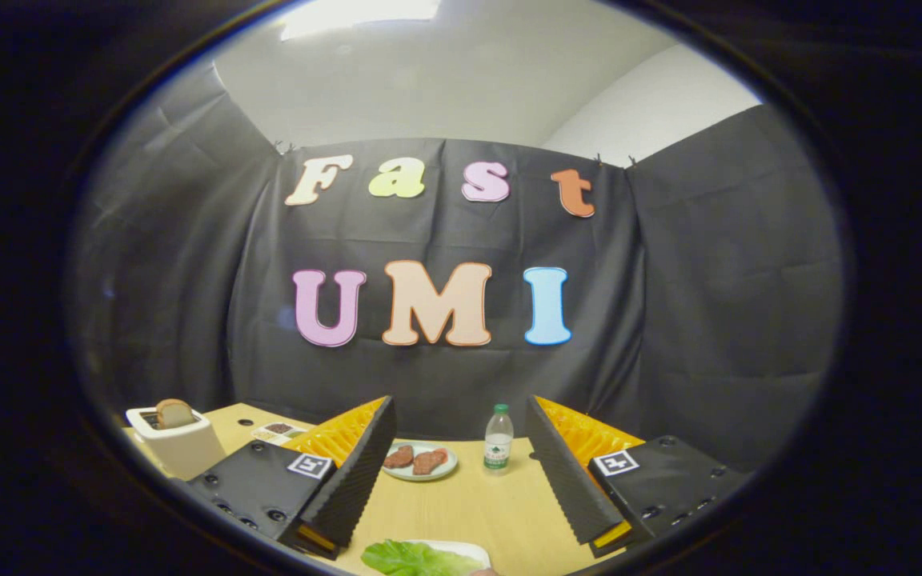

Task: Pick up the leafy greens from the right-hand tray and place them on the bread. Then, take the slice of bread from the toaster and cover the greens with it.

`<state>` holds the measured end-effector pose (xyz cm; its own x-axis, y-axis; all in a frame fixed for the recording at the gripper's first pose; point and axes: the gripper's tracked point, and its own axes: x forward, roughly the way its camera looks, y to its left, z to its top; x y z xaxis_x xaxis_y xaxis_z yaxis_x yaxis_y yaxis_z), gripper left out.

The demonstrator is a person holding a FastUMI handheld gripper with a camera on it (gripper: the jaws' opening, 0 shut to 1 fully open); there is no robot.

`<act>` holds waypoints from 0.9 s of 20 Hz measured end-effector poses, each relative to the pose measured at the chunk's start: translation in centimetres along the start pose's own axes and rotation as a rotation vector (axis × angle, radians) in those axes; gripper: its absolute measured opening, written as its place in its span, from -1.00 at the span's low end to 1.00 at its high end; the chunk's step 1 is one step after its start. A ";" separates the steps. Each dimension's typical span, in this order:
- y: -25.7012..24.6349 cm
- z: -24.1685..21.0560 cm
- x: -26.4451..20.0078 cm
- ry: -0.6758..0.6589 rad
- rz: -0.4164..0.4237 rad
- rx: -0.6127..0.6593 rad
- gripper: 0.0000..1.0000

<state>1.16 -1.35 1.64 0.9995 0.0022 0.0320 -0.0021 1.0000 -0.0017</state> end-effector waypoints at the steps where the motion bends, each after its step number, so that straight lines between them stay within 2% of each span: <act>1: -0.3 0.0 0.1 0.003 -0.003 -0.004 1.00; 12: -1.3 -0.9 2.2 0.041 -0.027 0.012 1.00; 18: 1.9 0.5 3.4 0.042 0.074 0.025 1.00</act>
<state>4.53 0.56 2.25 0.9971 0.0762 -0.0090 -0.0759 0.9969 0.0220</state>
